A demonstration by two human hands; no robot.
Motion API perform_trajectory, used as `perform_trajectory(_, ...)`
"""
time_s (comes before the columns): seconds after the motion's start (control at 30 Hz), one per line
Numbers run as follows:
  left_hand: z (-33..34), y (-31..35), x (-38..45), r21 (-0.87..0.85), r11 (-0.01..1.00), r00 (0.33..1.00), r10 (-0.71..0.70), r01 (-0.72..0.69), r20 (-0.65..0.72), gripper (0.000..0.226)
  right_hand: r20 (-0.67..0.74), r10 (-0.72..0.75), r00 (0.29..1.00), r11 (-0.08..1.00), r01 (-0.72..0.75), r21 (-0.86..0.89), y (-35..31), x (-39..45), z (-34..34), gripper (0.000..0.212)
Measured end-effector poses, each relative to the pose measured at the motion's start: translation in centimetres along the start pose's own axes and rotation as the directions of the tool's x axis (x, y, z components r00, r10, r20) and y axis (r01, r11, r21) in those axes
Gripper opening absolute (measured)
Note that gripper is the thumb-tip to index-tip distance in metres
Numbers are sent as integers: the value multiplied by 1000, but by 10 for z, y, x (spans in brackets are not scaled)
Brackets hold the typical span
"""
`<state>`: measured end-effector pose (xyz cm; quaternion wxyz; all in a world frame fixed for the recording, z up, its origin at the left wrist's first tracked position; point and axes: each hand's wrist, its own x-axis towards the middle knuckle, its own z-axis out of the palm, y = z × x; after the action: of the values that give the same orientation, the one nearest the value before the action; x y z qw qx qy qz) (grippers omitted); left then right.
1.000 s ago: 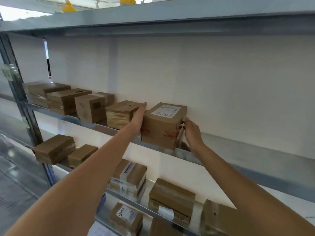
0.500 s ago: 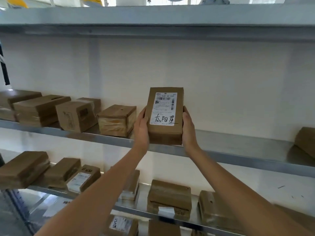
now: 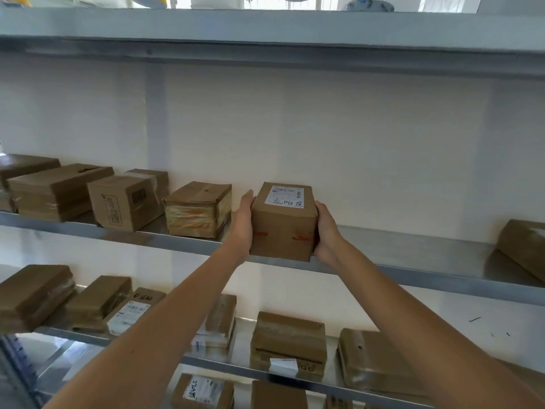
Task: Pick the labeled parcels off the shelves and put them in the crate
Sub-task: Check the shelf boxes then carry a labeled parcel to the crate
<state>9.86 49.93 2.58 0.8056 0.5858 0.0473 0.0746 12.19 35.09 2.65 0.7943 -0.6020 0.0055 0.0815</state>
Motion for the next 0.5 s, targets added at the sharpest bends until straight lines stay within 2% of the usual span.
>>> perform_trajectory(0.1,4,0,-5,22,1000,1000,-16,17,-21,50,35,18,999,1000,-18,10,1,-6,1,47)
perform_trajectory(0.13,6,3,-9,7,1000,999,-4,5,-49,46,5,3,1000,1000,-3,20,-1,-7,-1,44)
perform_trajectory(0.2,-2,12,-9,-16,988,970,146,-152,-196,33,-141,-113,984,994,113,-11,-7,-7,-5,42)
perform_trajectory(0.27,-24,26,-3,158,898,851,439,-410,-288,31,-213,-328,920,934,282,-221,-12,-5,-9,50)
perform_trajectory(0.3,-36,33,1,207,853,794,522,-480,-311,30,-199,-420,885,886,353,-299,-13,-8,-9,49)
perform_trajectory(0.4,-68,55,12,204,816,691,569,-541,-445,25,-146,-605,783,755,506,-417,-14,-27,2,46)
perform_trajectory(0.5,-92,70,22,179,817,666,555,-548,-499,22,1,-804,595,503,681,-532,-15,-49,35,46)
